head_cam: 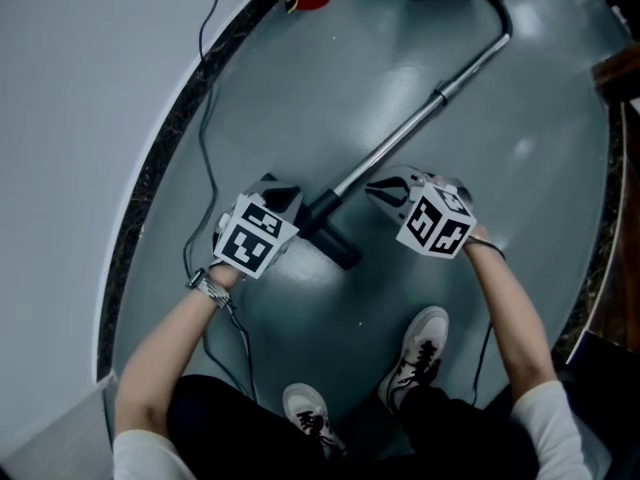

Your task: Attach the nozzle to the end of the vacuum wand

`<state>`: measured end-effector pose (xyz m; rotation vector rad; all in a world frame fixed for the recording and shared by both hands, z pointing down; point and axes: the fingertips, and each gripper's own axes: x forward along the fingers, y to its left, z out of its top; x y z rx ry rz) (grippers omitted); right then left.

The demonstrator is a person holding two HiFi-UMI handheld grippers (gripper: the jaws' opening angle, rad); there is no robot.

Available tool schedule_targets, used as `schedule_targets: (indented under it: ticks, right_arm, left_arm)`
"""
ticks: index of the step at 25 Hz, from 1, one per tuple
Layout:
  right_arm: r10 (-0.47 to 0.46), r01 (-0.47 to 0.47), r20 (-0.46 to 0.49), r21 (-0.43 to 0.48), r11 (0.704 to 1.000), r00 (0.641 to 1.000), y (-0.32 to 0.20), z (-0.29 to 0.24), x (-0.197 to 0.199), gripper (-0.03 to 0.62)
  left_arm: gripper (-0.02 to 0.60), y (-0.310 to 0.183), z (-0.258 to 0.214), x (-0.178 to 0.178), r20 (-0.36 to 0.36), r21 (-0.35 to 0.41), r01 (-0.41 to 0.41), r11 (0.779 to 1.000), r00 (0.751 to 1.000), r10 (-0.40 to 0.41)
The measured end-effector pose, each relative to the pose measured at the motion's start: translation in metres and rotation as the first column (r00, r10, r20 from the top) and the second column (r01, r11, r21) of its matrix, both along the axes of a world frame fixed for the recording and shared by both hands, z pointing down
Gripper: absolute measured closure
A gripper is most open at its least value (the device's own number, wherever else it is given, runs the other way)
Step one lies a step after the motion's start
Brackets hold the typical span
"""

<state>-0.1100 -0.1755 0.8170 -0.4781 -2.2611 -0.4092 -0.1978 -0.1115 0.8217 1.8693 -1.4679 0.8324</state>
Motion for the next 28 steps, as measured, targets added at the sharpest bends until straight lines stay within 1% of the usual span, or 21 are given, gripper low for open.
schedule_targets:
  ticks: [3,6,11,15,20,24,26,28]
  right_arm:
    - [0.098,-0.095,0.050,-0.051,0.994,0.994,-0.001,-0.009,-0.002,0.562]
    - [0.209,-0.194,0.112,-0.132,0.972,0.971,-0.009,-0.035,-0.003,0.566]
    - [0.346,-0.297,0.211,-0.231,0.927,0.914,-0.031,-0.101,-0.001,0.566]
    - [0.423,-0.356,0.267,-0.266,0.896,0.866,-0.051,-0.158,0.016,0.568]
    - [0.483,-0.407,0.282,-0.289,0.867,0.829,-0.065,-0.245,0.035,0.568]
    - [0.526,-0.441,0.315,-0.304,0.844,0.790,-0.079,-0.325,0.043,0.568]
    - [0.545,-0.454,0.324,-0.318,0.832,0.773,-0.081,-0.363,0.048,0.568]
    - [0.552,-0.457,0.330,-0.325,0.828,0.766,-0.078,-0.399,0.053,0.568]
  left_arm:
    - [0.581,-0.009,-0.008,-0.010,0.056,0.031,0.021,0.999,0.998,-0.022]
    - [0.581,-0.019,-0.027,-0.018,0.080,0.077,0.045,0.996,0.995,-0.051]
    - [0.581,-0.030,-0.070,-0.019,0.092,0.142,0.087,0.986,0.991,-0.100]
    - [0.581,-0.037,-0.109,-0.012,0.119,0.161,0.109,0.981,0.984,-0.129]
    - [0.581,-0.046,-0.179,-0.011,0.125,0.166,0.128,0.978,0.981,-0.150]
    - [0.581,-0.052,-0.252,-0.008,0.120,0.170,0.118,0.978,0.983,-0.139]
    - [0.581,-0.052,-0.290,-0.001,0.092,0.186,0.128,0.974,0.985,-0.147]
    - [0.581,-0.051,-0.328,0.004,0.050,0.212,0.154,0.965,0.985,-0.168]
